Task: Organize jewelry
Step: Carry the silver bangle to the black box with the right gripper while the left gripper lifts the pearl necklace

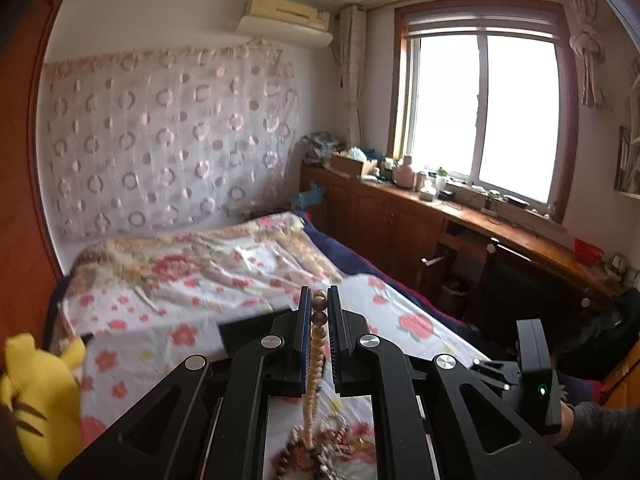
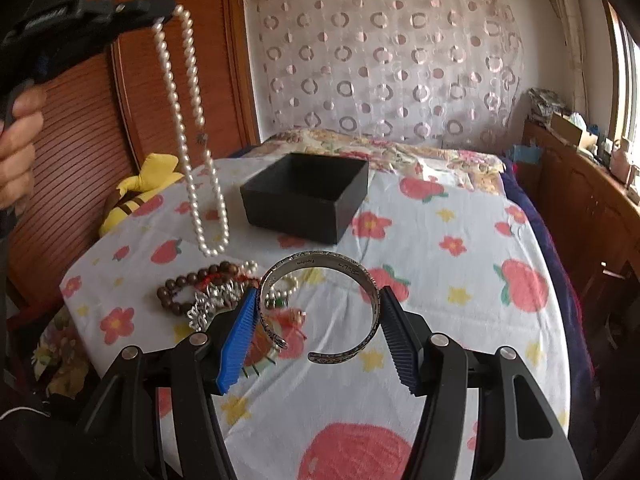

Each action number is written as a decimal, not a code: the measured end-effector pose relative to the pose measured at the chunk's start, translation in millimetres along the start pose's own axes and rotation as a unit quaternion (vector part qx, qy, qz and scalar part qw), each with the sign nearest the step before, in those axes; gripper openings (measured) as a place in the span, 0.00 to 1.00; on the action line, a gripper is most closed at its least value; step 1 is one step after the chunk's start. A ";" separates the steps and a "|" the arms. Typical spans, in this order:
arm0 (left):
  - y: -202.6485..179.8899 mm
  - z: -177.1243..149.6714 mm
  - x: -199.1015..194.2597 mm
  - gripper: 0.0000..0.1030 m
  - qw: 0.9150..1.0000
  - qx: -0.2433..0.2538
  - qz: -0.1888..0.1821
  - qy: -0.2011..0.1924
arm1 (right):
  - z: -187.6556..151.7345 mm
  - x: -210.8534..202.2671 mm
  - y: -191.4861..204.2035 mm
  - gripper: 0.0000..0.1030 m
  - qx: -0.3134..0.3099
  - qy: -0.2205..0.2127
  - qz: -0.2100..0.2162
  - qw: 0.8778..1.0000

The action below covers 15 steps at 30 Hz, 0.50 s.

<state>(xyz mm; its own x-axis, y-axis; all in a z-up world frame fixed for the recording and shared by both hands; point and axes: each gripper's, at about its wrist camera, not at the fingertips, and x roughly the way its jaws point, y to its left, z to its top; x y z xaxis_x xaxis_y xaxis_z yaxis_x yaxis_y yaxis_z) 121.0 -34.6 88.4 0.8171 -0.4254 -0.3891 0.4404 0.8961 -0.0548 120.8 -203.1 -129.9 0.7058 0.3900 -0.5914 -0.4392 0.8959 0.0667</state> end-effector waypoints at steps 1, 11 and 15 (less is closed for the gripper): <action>0.0 5.4 -0.5 0.07 1.000 0.000 0.001 -0.003 | 3.2 -1.7 0.7 0.61 -0.002 -0.003 0.000 1.000; 10.0 54.2 10.8 0.07 0.999 0.007 0.027 -0.022 | 36.1 -7.5 0.3 0.61 -0.014 -0.027 -0.003 1.000; 19.1 63.4 28.8 0.07 0.999 0.009 0.032 -0.018 | 54.1 -3.9 -1.5 0.61 -0.020 -0.035 0.000 0.999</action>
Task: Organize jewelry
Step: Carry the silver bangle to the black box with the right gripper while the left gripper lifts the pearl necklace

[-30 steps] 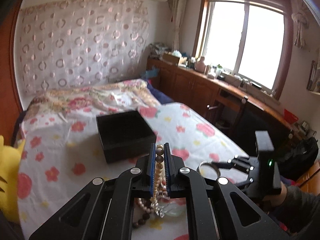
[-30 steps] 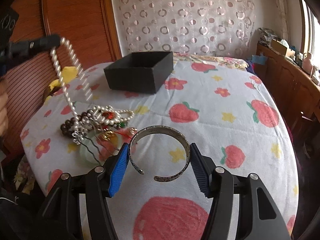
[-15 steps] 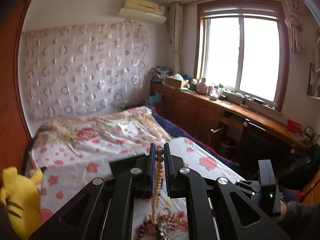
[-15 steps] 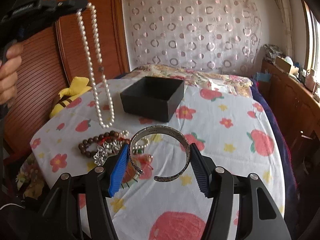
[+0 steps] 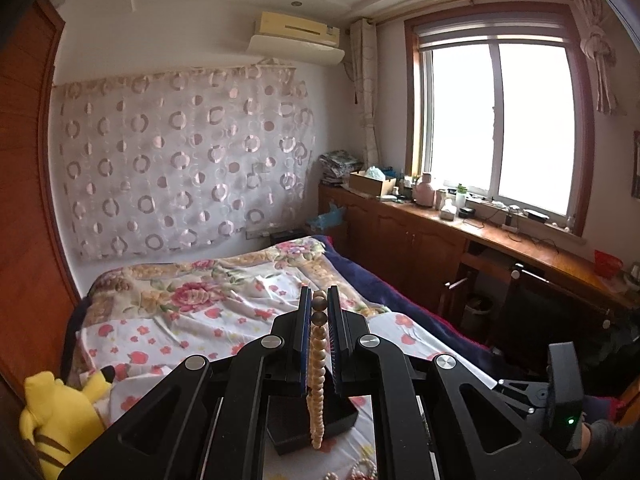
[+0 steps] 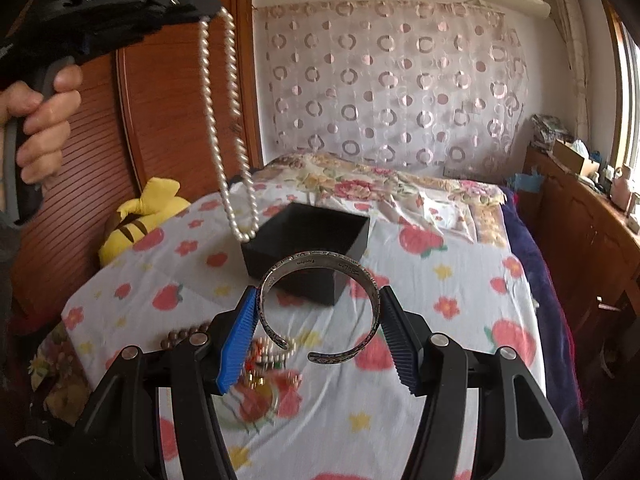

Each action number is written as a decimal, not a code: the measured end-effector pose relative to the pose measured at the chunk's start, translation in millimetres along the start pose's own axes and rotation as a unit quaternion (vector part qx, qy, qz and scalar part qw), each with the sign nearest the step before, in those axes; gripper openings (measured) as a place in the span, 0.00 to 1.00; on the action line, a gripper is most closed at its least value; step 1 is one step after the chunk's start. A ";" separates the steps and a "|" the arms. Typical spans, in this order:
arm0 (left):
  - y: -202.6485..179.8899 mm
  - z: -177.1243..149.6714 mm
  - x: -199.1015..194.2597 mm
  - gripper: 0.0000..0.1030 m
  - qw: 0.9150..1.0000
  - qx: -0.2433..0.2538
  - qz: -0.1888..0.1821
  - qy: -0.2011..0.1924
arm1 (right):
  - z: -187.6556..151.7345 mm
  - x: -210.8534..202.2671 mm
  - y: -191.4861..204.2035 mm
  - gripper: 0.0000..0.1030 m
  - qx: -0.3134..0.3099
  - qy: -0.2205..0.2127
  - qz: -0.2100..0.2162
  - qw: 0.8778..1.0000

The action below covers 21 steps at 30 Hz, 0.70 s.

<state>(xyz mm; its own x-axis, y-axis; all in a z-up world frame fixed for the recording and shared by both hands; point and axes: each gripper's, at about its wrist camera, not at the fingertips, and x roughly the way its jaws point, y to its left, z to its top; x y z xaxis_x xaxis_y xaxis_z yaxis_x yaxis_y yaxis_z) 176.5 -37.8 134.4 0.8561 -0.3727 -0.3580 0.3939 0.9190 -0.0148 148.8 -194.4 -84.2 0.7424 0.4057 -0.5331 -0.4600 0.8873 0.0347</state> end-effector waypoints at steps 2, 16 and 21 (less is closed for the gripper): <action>3.1 -1.7 11.1 0.07 1.000 0.001 0.002 0.004 | 10.3 4.9 -0.6 0.61 -0.005 -0.004 0.002 1.000; 54.3 -69.2 123.9 0.07 0.994 -0.041 0.002 0.098 | 49.6 92.6 -16.0 0.61 -0.017 0.018 0.027 0.999; 75.2 -99.7 151.2 0.07 0.990 -0.060 -0.003 0.127 | 51.6 126.5 -16.1 0.61 -0.022 0.037 0.039 0.998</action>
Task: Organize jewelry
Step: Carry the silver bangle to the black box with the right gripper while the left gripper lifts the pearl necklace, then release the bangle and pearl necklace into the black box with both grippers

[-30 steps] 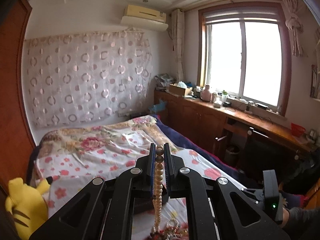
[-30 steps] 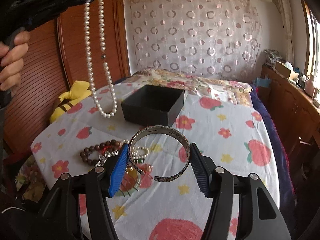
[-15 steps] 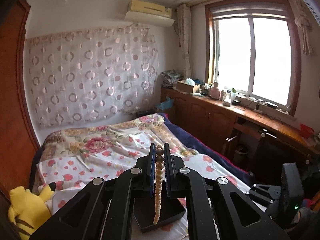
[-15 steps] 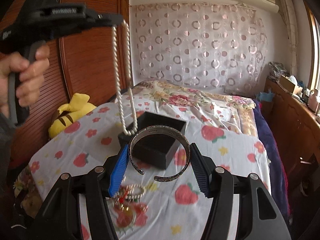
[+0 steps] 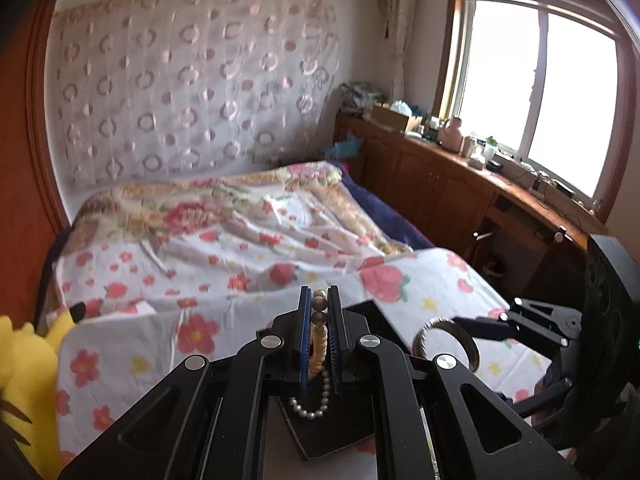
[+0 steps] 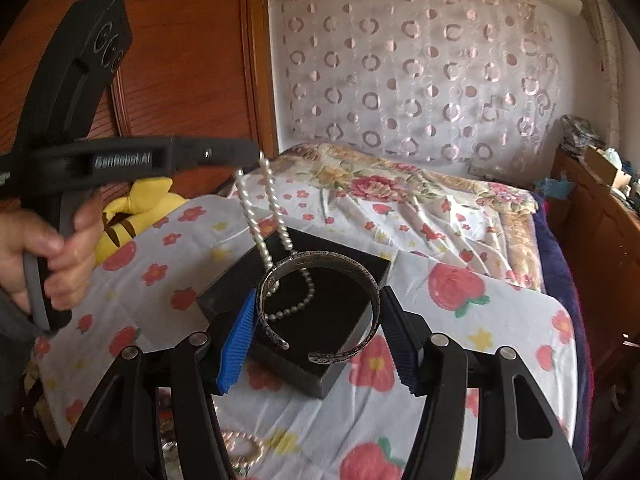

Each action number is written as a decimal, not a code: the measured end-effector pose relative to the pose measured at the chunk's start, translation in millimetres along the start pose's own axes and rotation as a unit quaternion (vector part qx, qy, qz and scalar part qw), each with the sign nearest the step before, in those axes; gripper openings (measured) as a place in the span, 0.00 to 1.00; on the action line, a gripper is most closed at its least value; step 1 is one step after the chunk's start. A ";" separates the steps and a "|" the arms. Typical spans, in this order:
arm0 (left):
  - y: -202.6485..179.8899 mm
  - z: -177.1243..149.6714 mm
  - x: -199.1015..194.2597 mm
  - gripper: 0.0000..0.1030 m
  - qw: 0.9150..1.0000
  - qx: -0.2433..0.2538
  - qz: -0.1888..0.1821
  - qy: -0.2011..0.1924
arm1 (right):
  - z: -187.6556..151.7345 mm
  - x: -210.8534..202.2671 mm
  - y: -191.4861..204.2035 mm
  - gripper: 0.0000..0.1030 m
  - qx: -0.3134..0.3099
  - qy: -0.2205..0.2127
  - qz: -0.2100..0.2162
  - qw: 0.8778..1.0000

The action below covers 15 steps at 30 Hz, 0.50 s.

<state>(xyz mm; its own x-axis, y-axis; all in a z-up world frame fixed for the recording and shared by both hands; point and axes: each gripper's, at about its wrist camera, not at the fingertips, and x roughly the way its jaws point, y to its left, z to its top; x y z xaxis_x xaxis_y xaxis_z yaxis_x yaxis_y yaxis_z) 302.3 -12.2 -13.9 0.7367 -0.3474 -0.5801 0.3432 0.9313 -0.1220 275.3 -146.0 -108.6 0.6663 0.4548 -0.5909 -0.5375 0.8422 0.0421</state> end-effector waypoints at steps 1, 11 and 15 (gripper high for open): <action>2.7 -3.0 3.3 0.07 1.000 -0.003 -0.001 0.003 | 0.8 6.2 -0.4 0.61 -0.002 0.004 0.003 1.000; 12.3 -30.6 13.9 0.07 1.000 -0.012 -0.014 0.016 | 0.0 44.5 2.0 0.61 -0.003 0.030 0.015 0.999; 12.2 -35.7 6.8 0.07 1.000 -0.006 -0.008 0.010 | 0.0 48.5 4.1 0.61 -0.005 0.035 0.016 0.999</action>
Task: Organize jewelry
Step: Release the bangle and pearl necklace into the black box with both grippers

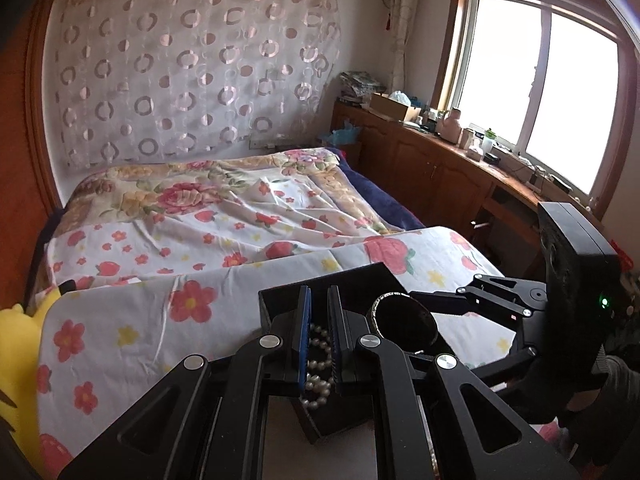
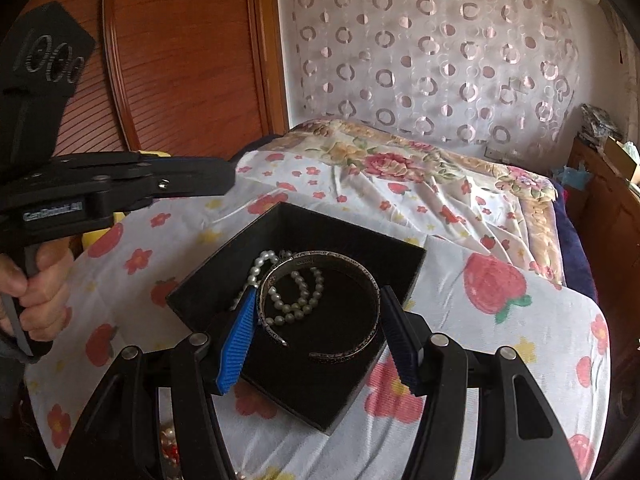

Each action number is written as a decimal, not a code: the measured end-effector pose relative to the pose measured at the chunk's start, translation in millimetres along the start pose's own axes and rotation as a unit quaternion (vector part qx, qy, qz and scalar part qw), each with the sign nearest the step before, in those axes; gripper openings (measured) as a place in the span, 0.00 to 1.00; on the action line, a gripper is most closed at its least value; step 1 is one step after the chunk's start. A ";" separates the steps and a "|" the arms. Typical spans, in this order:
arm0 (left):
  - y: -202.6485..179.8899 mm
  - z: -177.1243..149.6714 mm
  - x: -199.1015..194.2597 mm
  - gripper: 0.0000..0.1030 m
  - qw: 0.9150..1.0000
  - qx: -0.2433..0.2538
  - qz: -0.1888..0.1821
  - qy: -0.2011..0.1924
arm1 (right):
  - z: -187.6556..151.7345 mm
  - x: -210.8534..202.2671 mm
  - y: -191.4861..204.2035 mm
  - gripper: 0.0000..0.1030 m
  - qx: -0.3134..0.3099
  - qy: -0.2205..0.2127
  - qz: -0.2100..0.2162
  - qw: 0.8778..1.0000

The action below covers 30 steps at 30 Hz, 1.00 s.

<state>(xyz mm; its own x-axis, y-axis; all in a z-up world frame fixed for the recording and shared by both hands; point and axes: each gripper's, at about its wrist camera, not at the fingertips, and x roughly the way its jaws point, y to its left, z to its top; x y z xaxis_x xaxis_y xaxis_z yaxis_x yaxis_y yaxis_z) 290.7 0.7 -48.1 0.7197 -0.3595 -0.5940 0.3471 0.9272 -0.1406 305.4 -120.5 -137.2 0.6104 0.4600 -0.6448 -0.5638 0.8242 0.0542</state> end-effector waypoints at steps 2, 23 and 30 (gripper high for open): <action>1.2 -2.6 -3.5 0.07 1.000 -0.003 0.000 0.000 | 0.4 -0.2 0.4 0.61 -0.001 0.001 -0.001 1.000; -12.8 -93.6 -80.6 0.87 0.999 -0.017 0.044 0.005 | -66.0 -83.4 16.7 0.72 0.012 -0.014 -0.020 1.000; -31.0 -131.8 -98.7 0.87 0.999 -0.028 0.041 0.014 | -111.0 -103.7 34.4 0.64 0.021 0.011 -0.009 1.000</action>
<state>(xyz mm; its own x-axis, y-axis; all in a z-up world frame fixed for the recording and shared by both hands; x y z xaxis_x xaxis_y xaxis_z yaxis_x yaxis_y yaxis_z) 129.6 21.3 -89.5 0.7273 -0.2801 -0.6265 0.2526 0.9581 -0.1351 161.0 -176.6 -153.1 0.6072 0.4380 -0.6630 -0.5294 0.8452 0.0735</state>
